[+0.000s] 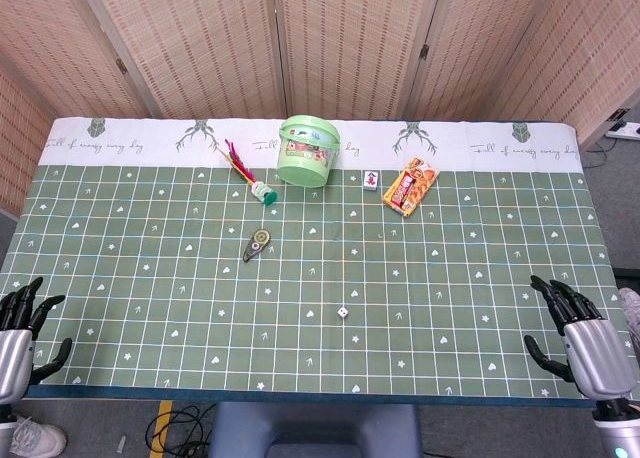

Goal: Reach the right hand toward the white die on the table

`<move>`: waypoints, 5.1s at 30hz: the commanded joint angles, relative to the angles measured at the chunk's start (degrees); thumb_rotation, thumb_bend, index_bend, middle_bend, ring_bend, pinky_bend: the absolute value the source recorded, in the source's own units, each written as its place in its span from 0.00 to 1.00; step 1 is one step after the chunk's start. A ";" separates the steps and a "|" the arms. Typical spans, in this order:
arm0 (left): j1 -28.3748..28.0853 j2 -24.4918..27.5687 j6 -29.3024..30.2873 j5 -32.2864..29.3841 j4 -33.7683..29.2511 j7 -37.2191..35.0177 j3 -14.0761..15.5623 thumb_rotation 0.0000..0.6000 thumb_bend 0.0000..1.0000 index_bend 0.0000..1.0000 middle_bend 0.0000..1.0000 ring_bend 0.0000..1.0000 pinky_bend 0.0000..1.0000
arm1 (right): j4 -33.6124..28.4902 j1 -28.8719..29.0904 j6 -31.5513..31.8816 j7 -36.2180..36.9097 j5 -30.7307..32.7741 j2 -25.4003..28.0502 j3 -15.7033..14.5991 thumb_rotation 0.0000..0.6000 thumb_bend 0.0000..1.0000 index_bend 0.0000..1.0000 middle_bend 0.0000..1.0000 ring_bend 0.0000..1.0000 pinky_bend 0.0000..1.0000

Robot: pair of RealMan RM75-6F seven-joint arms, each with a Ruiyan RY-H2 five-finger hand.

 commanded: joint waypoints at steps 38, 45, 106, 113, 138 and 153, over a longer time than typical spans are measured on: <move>1.31 0.64 0.32 -0.46 0.01 -0.44 1.07 1.00 0.39 0.23 0.02 0.03 0.09 | -6.53 18.45 -26.71 -17.93 4.43 -8.38 5.73 1.00 0.27 0.27 0.85 0.92 0.94; 1.85 0.81 0.92 -0.48 0.41 -0.91 1.15 1.00 0.39 0.23 0.02 0.03 0.09 | -4.56 26.11 -36.13 -23.94 11.54 -14.33 8.75 1.00 0.27 0.37 0.97 1.00 0.99; 4.69 0.62 1.32 -2.27 4.79 -5.37 1.14 1.00 0.39 0.23 0.02 0.03 0.09 | 9.56 42.68 -38.06 -33.00 35.10 -27.24 5.77 1.00 0.30 0.62 0.97 1.00 0.99; 4.25 -0.01 1.03 -1.65 5.07 -5.25 1.08 1.00 0.39 0.23 0.02 0.03 0.09 | 7.36 38.29 -27.22 -26.75 28.67 -23.19 7.87 1.00 0.31 0.63 0.98 1.00 0.99; 3.66 0.34 0.57 -1.70 4.09 -4.15 0.59 1.00 0.39 0.23 0.02 0.02 0.09 | 2.34 27.92 -17.74 -27.04 25.05 -11.48 6.15 1.00 0.31 0.00 0.90 0.97 0.99; 1.63 -0.23 -0.61 -0.72 2.29 -1.98 -0.11 1.00 0.39 0.23 0.02 0.03 0.09 | -0.94 11.84 -0.53 -15.01 13.17 -1.78 -0.63 1.00 0.31 0.01 0.27 0.27 0.44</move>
